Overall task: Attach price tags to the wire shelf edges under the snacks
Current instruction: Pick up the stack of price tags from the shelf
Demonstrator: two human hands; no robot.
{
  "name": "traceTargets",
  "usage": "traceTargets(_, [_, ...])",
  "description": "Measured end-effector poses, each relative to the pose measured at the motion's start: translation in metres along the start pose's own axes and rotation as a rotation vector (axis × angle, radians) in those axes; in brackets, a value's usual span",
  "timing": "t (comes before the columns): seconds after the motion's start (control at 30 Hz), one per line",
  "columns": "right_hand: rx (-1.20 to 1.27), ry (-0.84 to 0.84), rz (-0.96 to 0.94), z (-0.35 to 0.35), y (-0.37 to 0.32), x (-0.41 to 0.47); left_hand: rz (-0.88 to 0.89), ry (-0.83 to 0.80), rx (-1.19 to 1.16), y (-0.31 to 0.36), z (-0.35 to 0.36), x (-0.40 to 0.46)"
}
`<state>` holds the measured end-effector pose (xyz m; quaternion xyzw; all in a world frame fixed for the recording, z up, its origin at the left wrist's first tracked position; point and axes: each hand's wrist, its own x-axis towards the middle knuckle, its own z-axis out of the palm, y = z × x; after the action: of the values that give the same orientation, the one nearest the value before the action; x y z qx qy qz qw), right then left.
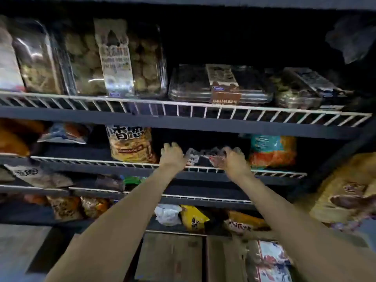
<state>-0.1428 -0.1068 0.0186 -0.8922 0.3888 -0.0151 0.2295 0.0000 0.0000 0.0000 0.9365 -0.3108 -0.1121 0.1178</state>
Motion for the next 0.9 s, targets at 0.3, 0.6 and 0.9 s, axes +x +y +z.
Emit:
traceTargets(0.3, [-0.157,-0.11,0.417,0.022,0.002,0.072,-0.352,-0.18,-0.014,0.012,0.022,0.047])
traceTargets(0.6, [-0.196,-0.354,0.302,0.033,-0.008,0.094,-0.174,-0.314,0.057,0.038,0.04,0.058])
traceTargets(0.9, [-0.173,-0.295,0.14,0.039,-0.004,0.089,0.049,-0.323,-0.438,0.036,0.04,0.042])
